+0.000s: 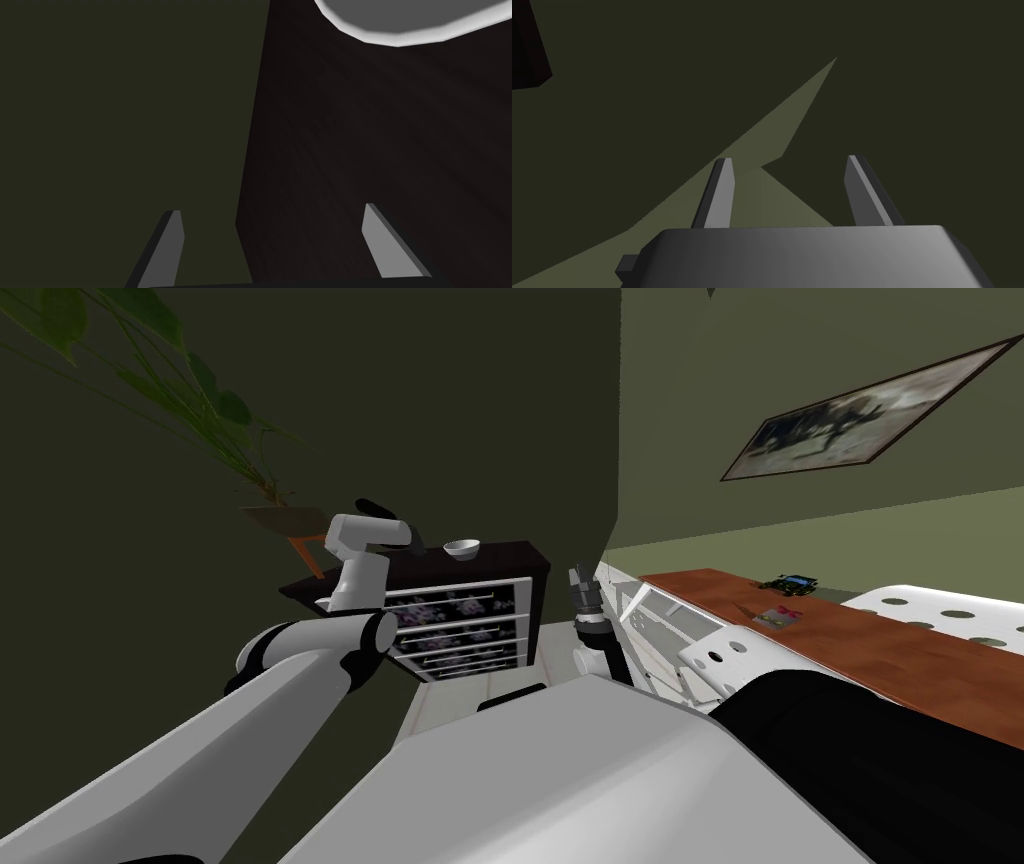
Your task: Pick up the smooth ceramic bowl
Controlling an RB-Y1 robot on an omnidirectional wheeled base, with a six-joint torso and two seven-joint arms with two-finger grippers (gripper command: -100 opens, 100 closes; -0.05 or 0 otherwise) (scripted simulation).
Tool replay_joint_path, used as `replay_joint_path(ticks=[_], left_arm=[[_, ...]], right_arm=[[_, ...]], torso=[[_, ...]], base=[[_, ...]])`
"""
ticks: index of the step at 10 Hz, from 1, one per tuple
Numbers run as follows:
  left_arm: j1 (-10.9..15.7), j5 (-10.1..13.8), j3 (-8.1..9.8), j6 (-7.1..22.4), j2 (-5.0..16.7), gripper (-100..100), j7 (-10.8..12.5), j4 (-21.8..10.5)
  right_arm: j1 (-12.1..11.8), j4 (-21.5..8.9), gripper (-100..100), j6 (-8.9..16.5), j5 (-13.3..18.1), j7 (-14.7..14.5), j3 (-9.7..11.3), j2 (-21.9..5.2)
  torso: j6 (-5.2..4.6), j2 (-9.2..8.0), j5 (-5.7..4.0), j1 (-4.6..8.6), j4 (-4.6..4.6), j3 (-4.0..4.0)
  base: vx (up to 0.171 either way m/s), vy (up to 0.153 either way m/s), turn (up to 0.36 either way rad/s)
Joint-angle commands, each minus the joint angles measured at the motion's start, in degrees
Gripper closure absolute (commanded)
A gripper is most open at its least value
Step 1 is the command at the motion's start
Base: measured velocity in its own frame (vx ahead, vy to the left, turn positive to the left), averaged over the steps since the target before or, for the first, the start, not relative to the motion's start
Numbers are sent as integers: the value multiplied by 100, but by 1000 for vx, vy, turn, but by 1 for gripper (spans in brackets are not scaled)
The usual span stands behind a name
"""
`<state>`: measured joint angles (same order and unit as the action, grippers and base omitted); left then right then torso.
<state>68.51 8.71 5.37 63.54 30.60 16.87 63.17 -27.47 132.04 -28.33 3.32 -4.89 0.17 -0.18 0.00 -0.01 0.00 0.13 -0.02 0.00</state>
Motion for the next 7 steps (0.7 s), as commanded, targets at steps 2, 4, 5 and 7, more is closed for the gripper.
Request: replay_joint_path(ticks=[2,4,5,7], left_arm=[[252,31,-5,376,40,-100,8,-223],[618,91,-24,734,111,-100,22,-575],[618,91,-24,795,111,-100,22,-575],[965,151,-44,1165,175,-100,29,-920]], right_arm=[[0,0,0,0,0,0,0,0],[0,0,0,0,0,0,0,0],[0,0,0,0,0,0,0,0],[0,0,0,0,0,0,0,0]], torso=[[0,0,0,0,0,0],[0,-1,0,-1,0,0],[0,-1,0,1,-1,0],[0,0,0,1,0,0]], base=[[5,-13,5],[7,-19,2],[4,-11,1],[9,-22,-2]])
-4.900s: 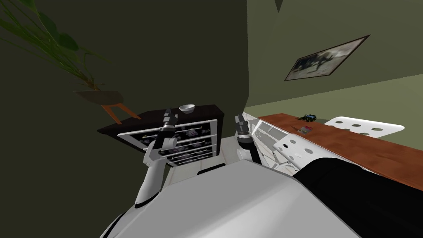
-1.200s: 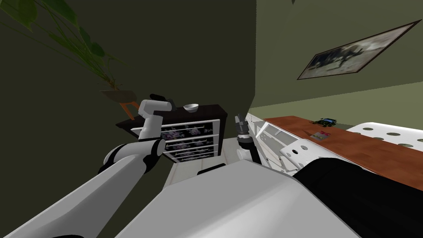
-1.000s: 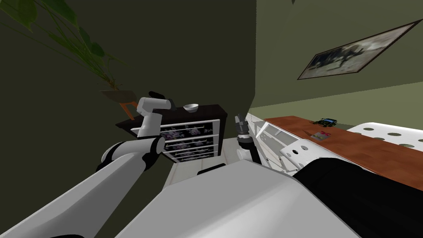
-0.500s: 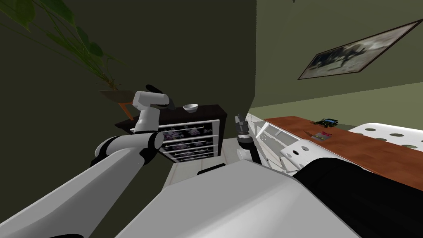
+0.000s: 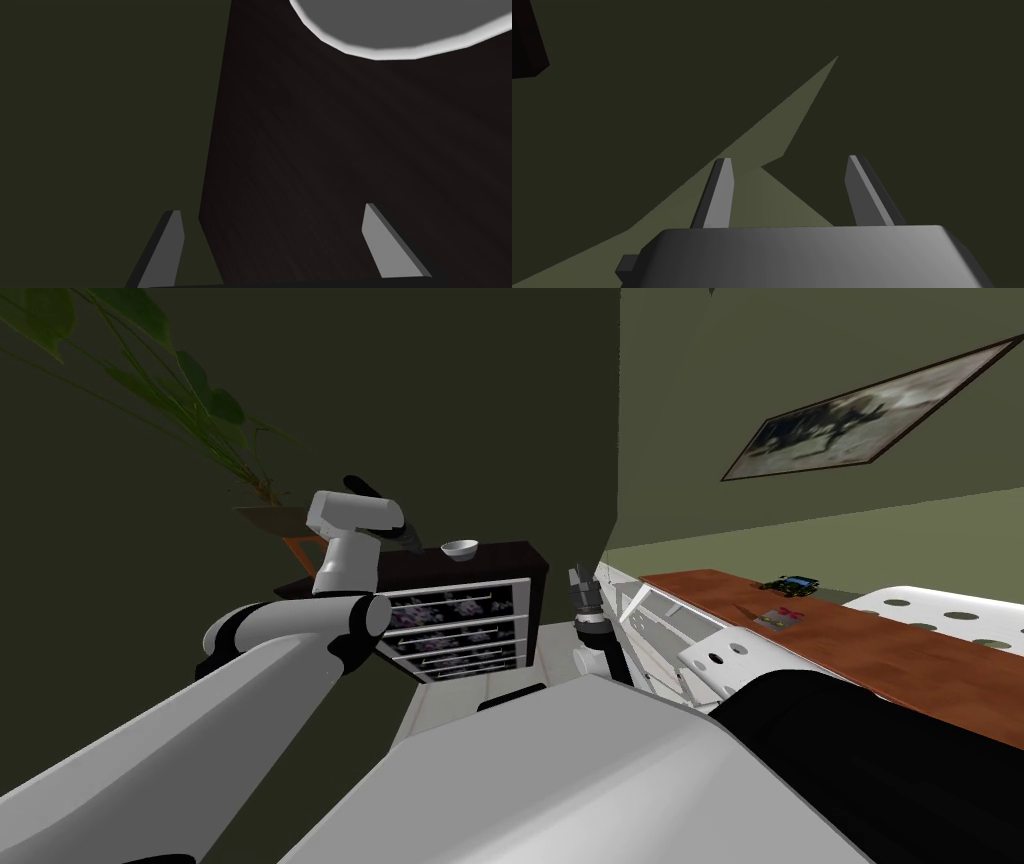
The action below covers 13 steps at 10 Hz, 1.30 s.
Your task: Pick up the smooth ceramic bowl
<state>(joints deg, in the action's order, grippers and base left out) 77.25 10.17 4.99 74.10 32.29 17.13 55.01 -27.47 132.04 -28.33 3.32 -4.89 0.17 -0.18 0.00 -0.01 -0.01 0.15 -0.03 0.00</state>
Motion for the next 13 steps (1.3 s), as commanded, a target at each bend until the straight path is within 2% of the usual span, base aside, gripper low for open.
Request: replay_joint_path(ticks=[1,2,3,4,5,6,7,8,9,10,11,12,13], left_arm=[[286,68,-28,286,62,-100,5,-286],[414,68,-28,455,62,-100,5,-438],[414,68,-28,525,62,-100,5,-440],[655,130,-52,750,109,-100,1,-666],[712,130,-52,888,109,-100,1,-768],[939,193,-78,1063,148,-100,-8,-970],[985,193,-78,1222,148,-100,-8,-1086],[1217,255,-105,1374,177,-100,-22,-1300],[1232,255,-105,1536,177,-100,-22,-1392],[1454,315,-133,1694,198,-100,-40,-1616],[1454,315,-133,1824,198,-100,-40,-1681],[1651,374,-161,1996,211,-100,-61,-1896],[1651,374,-161,2096,211,-100,-61,-1949]], right_arm=[[0,0,0,0,0,0,0,0],[0,0,0,0,0,0,0,0],[0,0,0,0,0,0,0,0],[0,0,0,0,0,0,0,0],[0,0,0,0,0,0,0,0],[0,0,0,0,0,0,0,0],[0,0,0,0,0,0,0,0],[0,0,0,0,0,0,0,0],[0,0,0,0,0,0,0,0],[0,0,0,0,0,0,0,0],[0,0,0,0,0,0,0,0],[0,0,0,0,0,0,0,0],[0,0,0,0,0,0,0,0]], torso=[[0,0,0,0,0,0],[0,0,-1,4,0,0],[0,0,-1,4,0,0],[0,-1,1,-2,0,0],[0,-1,0,1,0,-1],[0,0,0,1,-1,0],[-1,3,-2,7,-1,2],[0,2,-1,7,-1,2],[-1,2,-2,9,0,1],[0,1,-1,5,-2,2],[-1,3,-2,9,-1,2],[0,4,-1,7,-2,3],[-1,6,-3,15,-2,4]], base=[[9,-35,-11],[9,-32,-3],[7,-15,1],[8,-24,-17],[12,-26,-8],[20,-42,-21],[14,-41,-10],[15,-42,-27],[13,-34,-13],[17,-43,-35],[20,-42,-18],[29,-63,-38],[22,-42,-13]])
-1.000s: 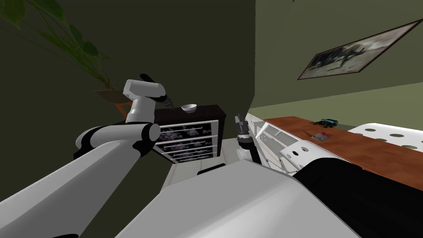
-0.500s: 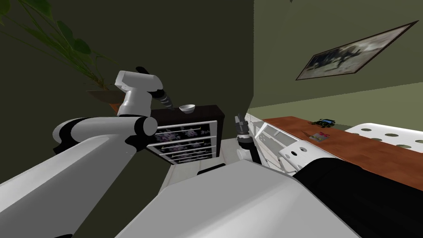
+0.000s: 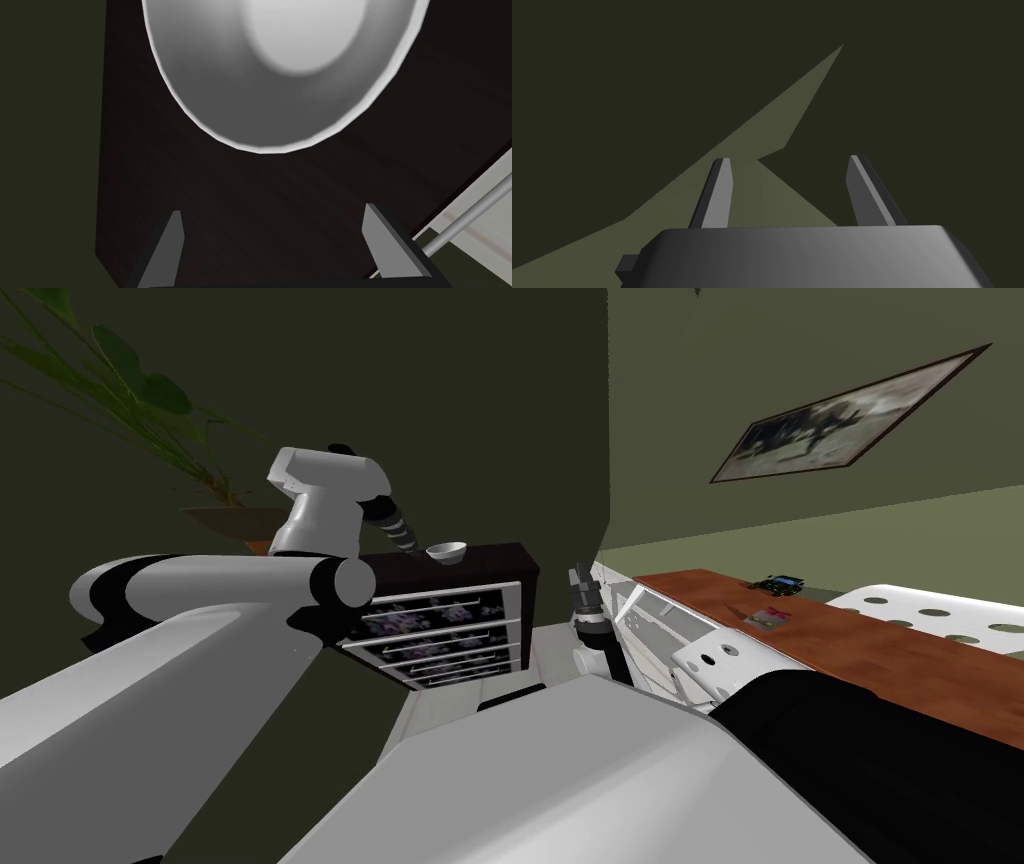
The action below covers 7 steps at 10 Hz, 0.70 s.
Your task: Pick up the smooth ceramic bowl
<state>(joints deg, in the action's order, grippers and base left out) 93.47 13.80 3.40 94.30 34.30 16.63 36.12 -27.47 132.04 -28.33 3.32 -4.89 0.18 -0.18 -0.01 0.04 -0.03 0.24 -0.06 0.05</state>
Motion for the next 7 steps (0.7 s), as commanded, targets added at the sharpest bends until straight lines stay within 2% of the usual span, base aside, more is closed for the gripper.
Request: replay_joint_path(ticks=[1,2,3,4,5,6,7], left_arm=[[200,66,-29,286,14,-100,-34,-286],[200,66,-29,305,14,-100,-34,-305],[345,117,-54,502,11,-100,-57,-522],[345,117,-54,502,11,-100,-57,-522],[462,164,-77,666,1,-100,-80,-681],[462,164,-77,666,1,-100,-80,-711],[550,205,-97,799,-16,-100,-100,-866]], right_arm=[[0,0,0,0,0,0,0,0],[0,0,0,0,0,0,0,0],[0,0,0,0,0,0,0,0],[0,0,0,0,0,0,0,0],[0,0,0,0,0,0,0,0],[0,0,0,0,0,0,0,0],[0,0,0,0,0,0,0,0]], torso=[[0,0,0,0,0,0],[0,2,0,0,0,1],[1,2,2,-5,-1,1],[0,3,1,-1,-1,1],[1,3,1,-4,-1,2],[-1,4,0,1,-1,2],[1,3,1,-2,-1,2]], base=[[31,-41,-48],[29,-33,-24],[29,-44,-43],[31,-37,-21],[35,-46,-46],[30,-41,-28],[40,-38,-47]])
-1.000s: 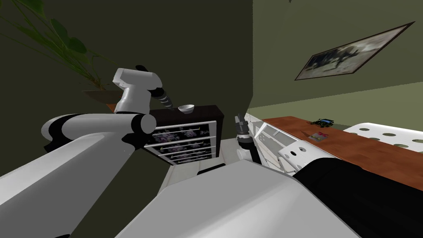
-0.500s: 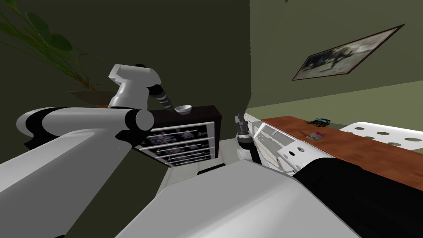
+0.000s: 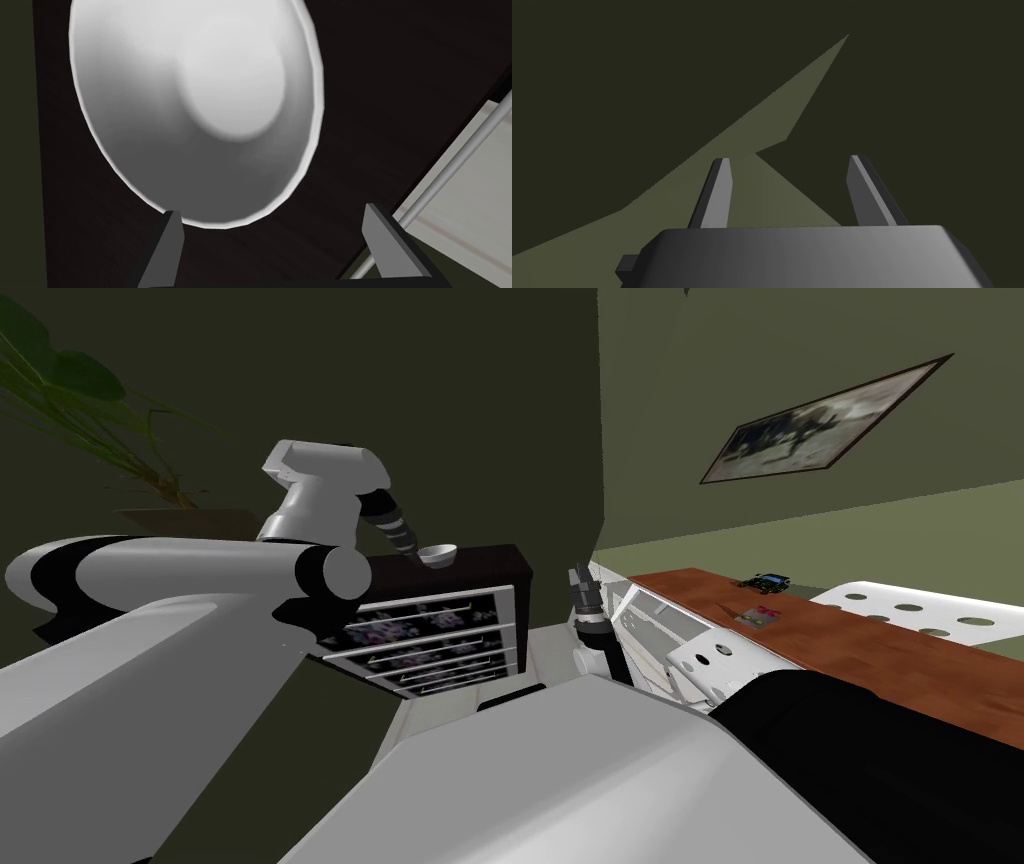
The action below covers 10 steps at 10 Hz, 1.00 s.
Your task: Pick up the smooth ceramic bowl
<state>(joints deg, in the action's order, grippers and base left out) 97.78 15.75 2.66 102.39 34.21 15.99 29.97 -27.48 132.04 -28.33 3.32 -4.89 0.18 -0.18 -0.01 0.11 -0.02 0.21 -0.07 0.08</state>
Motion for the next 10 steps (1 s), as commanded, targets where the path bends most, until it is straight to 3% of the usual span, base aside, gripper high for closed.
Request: replay_joint_path(ticks=[1,3,4,5,6,8,9,10], left_arm=[[119,10,-23,-9,-7,-100,-37,-256],[203,66,-51,166,-53,-100,-66,-480],[179,50,-43,113,-47,-100,-48,-411],[188,52,-46,119,-50,0,-53,-435],[46,47,-24,-55,-91,-100,-63,-460],[22,45,-23,-81,-115,-100,-50,-473],[15,44,-22,-107,-117,100,-52,-478],[16,44,-22,-104,-117,100,-52,-477]], right_arm=[[0,0,0,0,0,0,0,0],[0,0,0,0,0,0,0,0],[0,0,0,0,0,0,0,0],[0,0,0,0,0,0,0,0],[0,0,0,0,0,0,0,0],[0,0,0,0,0,0,0,0],[0,0,0,0,0,0,0,0],[0,0,0,0,0,0,0,0]], torso=[[0,0,0,0,0,0],[0,-3,0,-1,0,-1],[0,0,-1,4,0,0],[2,-5,1,-5,1,-3],[2,-11,4,-13,3,-6],[3,-10,6,-20,2,-5],[3,-13,5,-20,3,-7],[3,-14,5,-19,4,-8]], base=[[31,-33,-22],[34,-46,-42],[19,-24,-6],[0,0,0],[6,0,1],[3,1,0],[0,0,0],[0,0,0]])
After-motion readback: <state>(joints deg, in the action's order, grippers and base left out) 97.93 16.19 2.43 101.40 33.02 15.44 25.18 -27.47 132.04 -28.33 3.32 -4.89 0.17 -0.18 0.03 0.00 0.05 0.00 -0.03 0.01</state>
